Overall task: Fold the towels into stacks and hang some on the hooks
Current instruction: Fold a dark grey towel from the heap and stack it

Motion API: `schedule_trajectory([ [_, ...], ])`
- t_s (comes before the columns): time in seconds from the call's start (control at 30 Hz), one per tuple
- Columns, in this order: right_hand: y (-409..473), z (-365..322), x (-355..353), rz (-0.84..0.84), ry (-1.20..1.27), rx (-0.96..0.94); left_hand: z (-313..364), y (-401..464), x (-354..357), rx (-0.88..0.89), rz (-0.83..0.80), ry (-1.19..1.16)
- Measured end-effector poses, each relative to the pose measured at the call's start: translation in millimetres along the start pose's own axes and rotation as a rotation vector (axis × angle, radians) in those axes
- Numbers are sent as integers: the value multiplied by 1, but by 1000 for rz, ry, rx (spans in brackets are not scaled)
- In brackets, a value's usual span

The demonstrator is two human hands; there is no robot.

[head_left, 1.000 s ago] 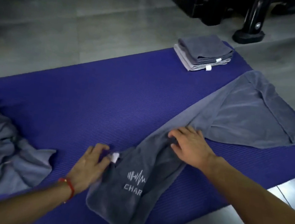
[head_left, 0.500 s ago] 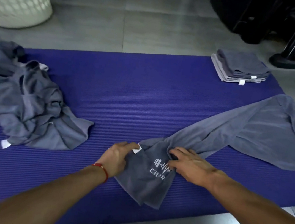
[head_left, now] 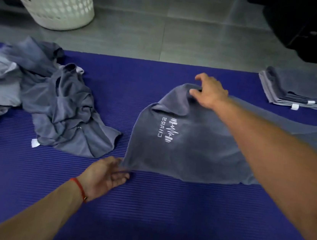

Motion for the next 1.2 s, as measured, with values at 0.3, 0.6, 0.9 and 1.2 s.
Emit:
schedule_trajectory([
  [0.3,-98,33,107,-558,-412,-260,0,10,8,280,246,543],
  [0.6,-146,57,108,-637,-494,-400,42,65,-67,600,594,2130],
  [0.9,-114,15,126,-545,-465,-520,57,6,-190,5,904,2318],
  [1.2,-14,2,120,-158,-348,-313,-6,28,-6,512,505,1460],
])
Point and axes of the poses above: each hand's wrist, its own y-axis towards the middle knuckle, its own x-axis out of the palm, z = x × y, the point moved 2 cm from there along y, towards the middle knuckle, and after that the axes turned 9 degrees about y, right-handed, at the moved point
